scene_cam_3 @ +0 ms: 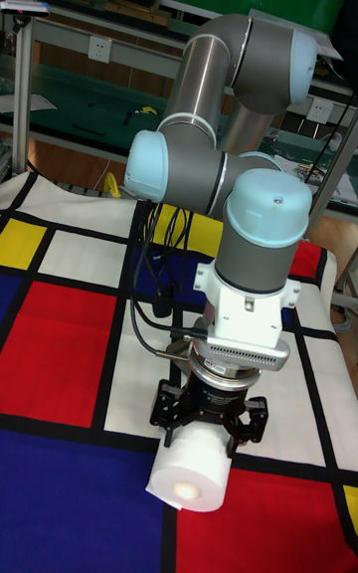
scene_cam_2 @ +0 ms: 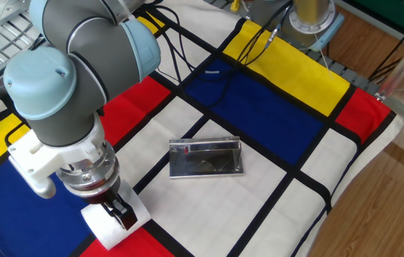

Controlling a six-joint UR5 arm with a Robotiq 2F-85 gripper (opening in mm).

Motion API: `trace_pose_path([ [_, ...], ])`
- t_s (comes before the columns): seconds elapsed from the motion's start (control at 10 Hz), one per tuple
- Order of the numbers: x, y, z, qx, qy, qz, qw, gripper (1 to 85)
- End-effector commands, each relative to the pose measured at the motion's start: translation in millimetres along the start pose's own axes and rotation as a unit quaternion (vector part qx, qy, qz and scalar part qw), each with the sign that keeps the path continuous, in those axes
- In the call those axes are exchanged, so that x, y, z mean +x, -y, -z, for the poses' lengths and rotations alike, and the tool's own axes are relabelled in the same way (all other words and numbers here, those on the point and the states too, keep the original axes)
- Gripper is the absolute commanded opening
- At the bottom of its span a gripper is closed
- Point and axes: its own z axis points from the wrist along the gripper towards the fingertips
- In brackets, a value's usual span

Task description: Put the toilet paper on its holder

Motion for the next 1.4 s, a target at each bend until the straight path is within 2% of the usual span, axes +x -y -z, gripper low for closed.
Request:
trace_pose_path([
  [0.0,-2.9,5.8,-7.0,-0.001,0.005,0.000,1.0000,79.7],
  [0.3,-6.1,-2.9,-10.7,0.007,0.006,-0.008,0.9999,79.7],
  [0.4,-7.3,-3.8,-11.6,0.006,0.008,-0.006,0.9999,77.3],
  [0.5,-10.1,-3.4,-14.5,-0.001,0.017,0.004,0.9999,56.3],
  [0.6,-9.6,3.2,-16.0,0.001,0.016,0.003,0.9999,3.0],
  [0.8,-4.7,6.7,-3.5,-0.013,0.006,0.006,0.9999,1.3],
  [1.0,3.2,8.0,11.0,-0.016,-0.002,0.008,0.9998,1.3],
  [1.3,2.9,0.5,13.7,-0.011,-0.009,0.003,0.9999,1.3],
])
